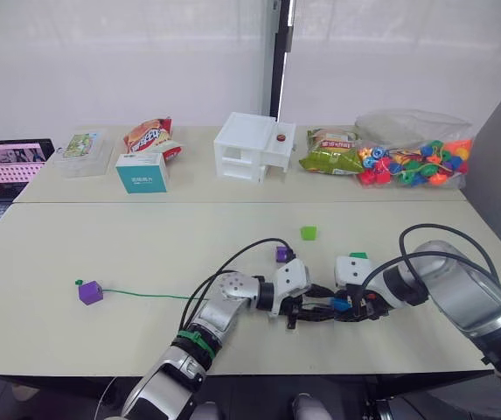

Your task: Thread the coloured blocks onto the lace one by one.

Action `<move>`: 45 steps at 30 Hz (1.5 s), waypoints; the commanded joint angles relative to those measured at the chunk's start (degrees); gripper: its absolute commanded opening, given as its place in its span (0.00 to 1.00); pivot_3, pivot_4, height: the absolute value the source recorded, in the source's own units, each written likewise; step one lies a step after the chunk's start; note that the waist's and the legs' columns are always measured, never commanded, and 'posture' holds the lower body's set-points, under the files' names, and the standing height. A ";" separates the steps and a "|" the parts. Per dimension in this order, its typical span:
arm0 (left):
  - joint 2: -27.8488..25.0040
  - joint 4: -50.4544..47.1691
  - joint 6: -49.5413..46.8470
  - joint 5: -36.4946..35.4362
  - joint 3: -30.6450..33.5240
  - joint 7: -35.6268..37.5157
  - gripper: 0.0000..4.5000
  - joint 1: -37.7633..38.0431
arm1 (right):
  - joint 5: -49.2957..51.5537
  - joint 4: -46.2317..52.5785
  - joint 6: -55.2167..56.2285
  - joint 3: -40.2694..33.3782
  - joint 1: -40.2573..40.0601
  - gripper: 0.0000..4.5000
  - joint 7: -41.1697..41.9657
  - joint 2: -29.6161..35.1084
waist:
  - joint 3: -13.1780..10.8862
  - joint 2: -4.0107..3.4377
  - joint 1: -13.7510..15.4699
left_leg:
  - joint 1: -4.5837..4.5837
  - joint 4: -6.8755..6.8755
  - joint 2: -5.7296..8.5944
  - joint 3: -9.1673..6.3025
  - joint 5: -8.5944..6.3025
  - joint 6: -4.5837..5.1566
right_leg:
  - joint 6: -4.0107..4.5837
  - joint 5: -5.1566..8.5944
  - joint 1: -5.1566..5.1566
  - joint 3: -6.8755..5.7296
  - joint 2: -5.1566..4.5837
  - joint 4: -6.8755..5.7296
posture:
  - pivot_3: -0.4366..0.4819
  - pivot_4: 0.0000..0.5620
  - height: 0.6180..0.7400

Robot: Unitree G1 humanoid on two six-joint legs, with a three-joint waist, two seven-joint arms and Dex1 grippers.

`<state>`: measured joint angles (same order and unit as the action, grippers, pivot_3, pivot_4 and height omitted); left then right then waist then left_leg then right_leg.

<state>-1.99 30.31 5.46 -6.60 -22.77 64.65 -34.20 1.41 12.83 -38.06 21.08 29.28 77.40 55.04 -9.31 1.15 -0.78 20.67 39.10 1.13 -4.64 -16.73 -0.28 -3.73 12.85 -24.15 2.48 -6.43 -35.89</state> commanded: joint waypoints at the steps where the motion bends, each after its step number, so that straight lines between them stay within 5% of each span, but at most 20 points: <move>1: -4.72 -0.03 2.63 1.27 0.68 3.04 0.67 -1.30 | 0.43 0.18 0.49 -0.20 -0.16 0.30 -0.18 0.22 | 0.00 0.00 -0.06 | 0.00 0.00 0.00 0.00 0.00 0.00 | 0.00 0.00 -0.01 0.00 0.00 0.00 | 0.48 0.27 1.00; 12: -9.76 -2.59 2.64 2.08 1.49 3.27 0.67 -1.01 | -0.12 -1.52 1.74 0.52 0.29 0.30 -0.69 -1.15 | 0.02 0.05 -0.10 | -0.01 0.04 0.00 -0.01 0.00 -0.01 | 0.00 0.00 0.03 0.00 0.00 0.00 | 0.48 0.27 1.00; 22: -7.97 -1.12 3.91 4.48 -0.91 4.32 0.00 -1.75 | -0.46 -1.33 2.19 0.74 0.24 0.30 -0.79 -1.73 | 0.02 0.06 -0.17 | -0.12 0.03 -0.01 -0.01 0.00 0.00 | 0.00 0.00 0.11 0.00 0.02 -0.06 | 0.48 0.27 1.00; 42: 0.58 4.62 4.75 6.04 -1.03 2.65 0.00 -5.95 | 0.65 1.67 -0.44 -0.22 -1.87 0.30 -3.00 -2.11 | 0.02 0.07 -0.03 | -0.13 0.04 0.00 0.00 0.00 0.01 | 0.00 0.00 0.13 0.01 0.02 -0.05 | 0.48 0.27 1.00; 45: 0.60 4.20 3.69 5.29 -0.51 3.34 0.19 -5.57 | 0.74 1.93 -1.10 -0.15 -1.77 0.30 -3.43 -2.68 | 0.02 0.07 0.05 | -0.13 0.05 0.00 0.00 0.00 0.00 | 0.00 0.00 0.14 0.01 0.02 -0.04 | 0.48 0.27 1.00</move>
<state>-2.89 35.57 9.61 -0.11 -23.48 68.13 -38.68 1.32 13.79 -38.72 20.22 28.18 74.73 53.36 -9.29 1.22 -0.73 20.54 39.16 1.13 -4.64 -16.73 -0.27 -3.73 12.85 -24.01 2.48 -6.41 -35.93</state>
